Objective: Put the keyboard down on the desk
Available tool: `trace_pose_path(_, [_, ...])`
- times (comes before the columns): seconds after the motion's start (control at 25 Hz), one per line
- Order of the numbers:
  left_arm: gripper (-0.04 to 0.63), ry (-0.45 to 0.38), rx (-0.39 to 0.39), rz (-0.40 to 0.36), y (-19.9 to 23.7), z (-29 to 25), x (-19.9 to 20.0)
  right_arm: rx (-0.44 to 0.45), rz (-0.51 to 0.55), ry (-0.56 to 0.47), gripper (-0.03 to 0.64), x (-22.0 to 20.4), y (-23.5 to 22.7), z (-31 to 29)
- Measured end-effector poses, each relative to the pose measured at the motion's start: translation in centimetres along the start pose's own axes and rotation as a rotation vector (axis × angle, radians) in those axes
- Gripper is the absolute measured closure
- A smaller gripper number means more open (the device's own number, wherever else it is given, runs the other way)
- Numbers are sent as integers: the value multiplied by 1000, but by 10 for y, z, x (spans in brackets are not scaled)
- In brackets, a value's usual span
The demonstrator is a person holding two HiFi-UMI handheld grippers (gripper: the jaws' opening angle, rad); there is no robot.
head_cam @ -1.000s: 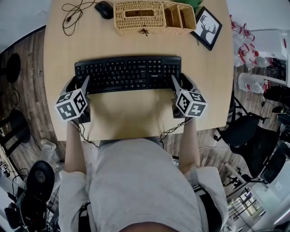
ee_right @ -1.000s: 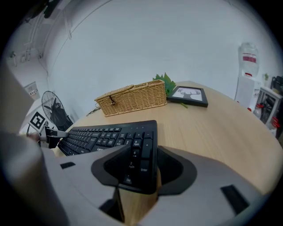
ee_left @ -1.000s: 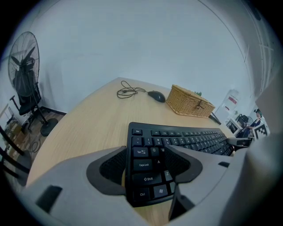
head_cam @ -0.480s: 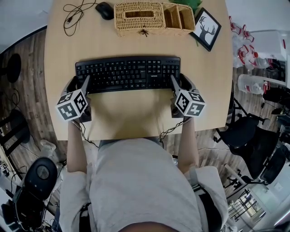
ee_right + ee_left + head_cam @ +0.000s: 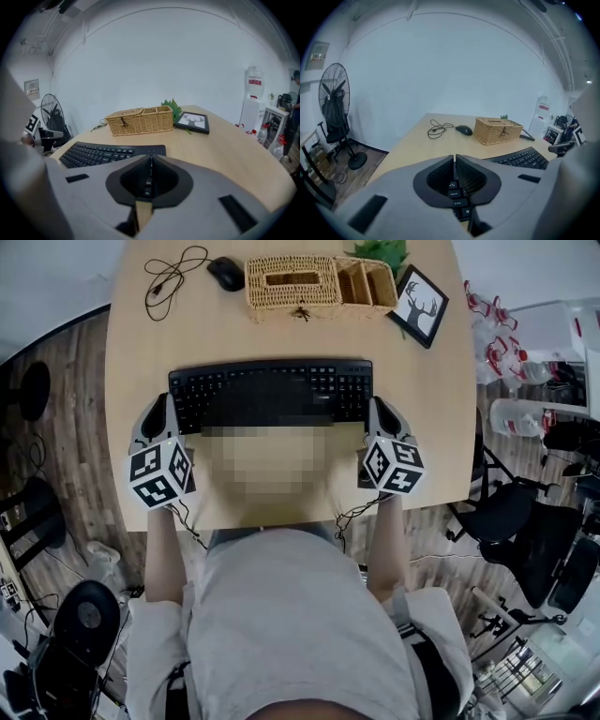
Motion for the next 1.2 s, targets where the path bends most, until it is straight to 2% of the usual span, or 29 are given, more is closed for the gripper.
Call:
trace_pose_path(0.12, [584, -35, -38, 7, 1, 14, 12, 31, -15, -55, 603, 9, 16, 12])
trace_pose_path(0.28, [586, -92, -99, 12, 4, 35, 27, 19, 37, -123, 604, 22, 38, 31])
trace_pose_path(0.6, [586, -239, -123, -34, 17, 75, 55, -4, 67, -226, 603, 44, 80, 71])
trace_pose_path(0.88, [586, -326, -180, -4, 28, 110, 76, -51, 107, -302, 603, 54, 115, 107])
trace_pose_path(1.2, [586, -419, -212, 1, 49, 151, 93, -89, 144, -387, 602, 64, 158, 147])
Point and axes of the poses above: the fingertips, and each gripper's own axes: z backward along the fingers, y to its left, x out of its top, the point moved 3 cm from there along z, backward along the fingers, and after that the axes turned 15 degrees about x, right-handed, at the moved point
